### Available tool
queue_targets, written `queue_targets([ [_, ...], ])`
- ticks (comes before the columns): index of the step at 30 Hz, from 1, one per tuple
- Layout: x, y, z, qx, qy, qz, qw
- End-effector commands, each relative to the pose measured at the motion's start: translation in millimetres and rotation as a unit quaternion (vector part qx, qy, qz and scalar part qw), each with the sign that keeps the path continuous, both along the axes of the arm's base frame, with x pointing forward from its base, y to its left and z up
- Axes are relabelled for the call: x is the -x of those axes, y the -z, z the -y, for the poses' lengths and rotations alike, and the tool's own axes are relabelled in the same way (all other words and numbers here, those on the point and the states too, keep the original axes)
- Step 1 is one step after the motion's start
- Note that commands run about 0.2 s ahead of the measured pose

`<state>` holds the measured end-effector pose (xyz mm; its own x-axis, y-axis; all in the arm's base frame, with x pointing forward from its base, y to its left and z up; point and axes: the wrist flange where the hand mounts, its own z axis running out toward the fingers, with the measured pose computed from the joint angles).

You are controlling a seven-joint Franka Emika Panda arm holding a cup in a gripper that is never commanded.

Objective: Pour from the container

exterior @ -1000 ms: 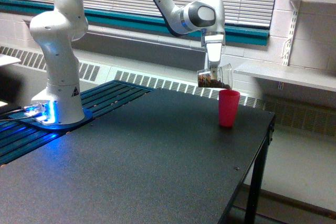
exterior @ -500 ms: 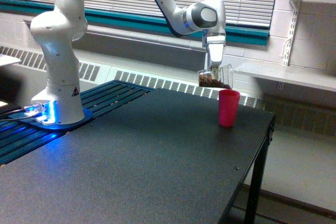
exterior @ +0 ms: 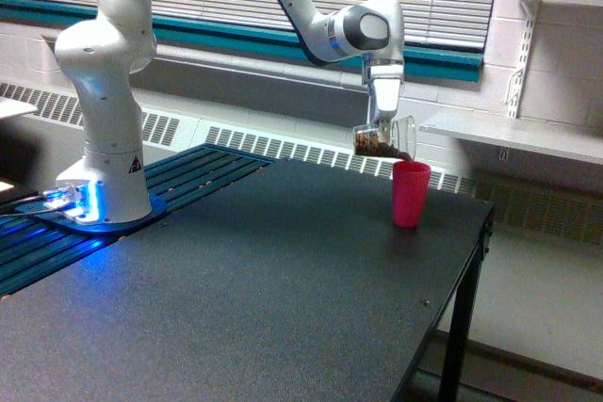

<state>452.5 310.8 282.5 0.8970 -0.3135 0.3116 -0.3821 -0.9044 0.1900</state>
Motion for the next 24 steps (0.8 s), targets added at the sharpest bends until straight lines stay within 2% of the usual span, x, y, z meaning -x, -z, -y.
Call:
queue_targets([
  [1,0.6,-5.4,1.2,0.006,-0.009,-0.006,0.9999],
  [24,2.6,-12.7,-2.1,0.025,-0.029,-0.021,0.999],
])
